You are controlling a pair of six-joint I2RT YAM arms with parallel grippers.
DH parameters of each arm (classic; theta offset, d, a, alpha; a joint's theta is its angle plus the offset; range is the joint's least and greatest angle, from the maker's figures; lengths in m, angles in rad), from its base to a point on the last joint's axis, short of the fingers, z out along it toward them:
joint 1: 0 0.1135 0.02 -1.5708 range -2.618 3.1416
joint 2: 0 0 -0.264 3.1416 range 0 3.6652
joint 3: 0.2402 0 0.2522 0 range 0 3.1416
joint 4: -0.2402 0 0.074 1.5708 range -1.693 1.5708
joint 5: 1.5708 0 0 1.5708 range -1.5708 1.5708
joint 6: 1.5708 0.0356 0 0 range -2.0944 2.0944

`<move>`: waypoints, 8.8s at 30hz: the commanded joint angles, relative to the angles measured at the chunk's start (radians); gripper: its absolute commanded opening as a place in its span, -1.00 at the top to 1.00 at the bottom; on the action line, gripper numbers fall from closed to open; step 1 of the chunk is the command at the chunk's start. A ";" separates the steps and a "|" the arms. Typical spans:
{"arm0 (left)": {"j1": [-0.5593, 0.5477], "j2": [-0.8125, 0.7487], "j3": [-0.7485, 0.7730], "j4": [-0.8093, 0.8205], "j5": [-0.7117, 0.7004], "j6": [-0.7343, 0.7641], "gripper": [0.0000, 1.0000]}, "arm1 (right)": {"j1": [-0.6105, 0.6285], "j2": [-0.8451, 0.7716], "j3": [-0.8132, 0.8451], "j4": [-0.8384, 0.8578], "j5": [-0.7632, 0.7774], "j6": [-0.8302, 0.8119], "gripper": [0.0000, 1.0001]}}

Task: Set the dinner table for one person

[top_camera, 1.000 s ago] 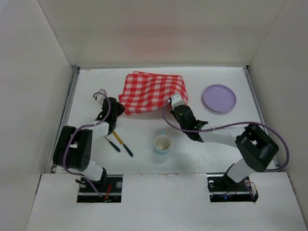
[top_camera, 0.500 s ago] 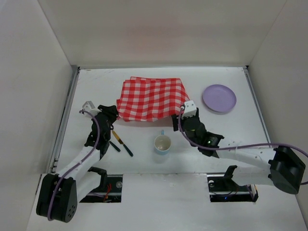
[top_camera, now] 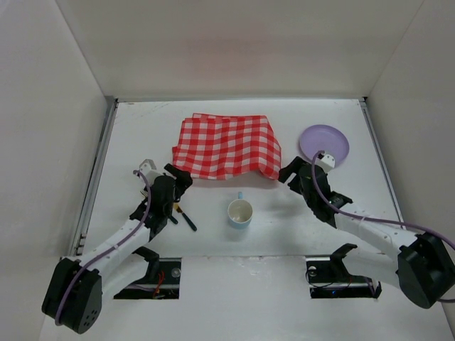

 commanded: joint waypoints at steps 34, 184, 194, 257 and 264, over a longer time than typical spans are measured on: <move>0.055 0.500 0.144 0.249 -0.043 -0.249 -0.27 | -0.038 0.305 -0.110 0.464 -0.278 0.755 -0.96; 0.057 1.455 1.529 -0.033 0.226 0.268 -0.11 | -0.327 0.756 0.834 -0.176 -0.261 -0.172 -0.06; 0.127 1.525 1.532 -0.097 0.306 0.128 -0.04 | -0.370 1.003 1.108 -0.397 -0.257 -0.199 0.49; 0.040 0.438 0.072 0.123 0.054 0.142 0.45 | -0.105 0.398 0.272 0.106 -0.061 0.066 -0.11; 0.008 0.583 0.167 0.154 0.054 0.091 0.43 | -0.077 0.391 0.186 0.069 0.013 0.095 -0.35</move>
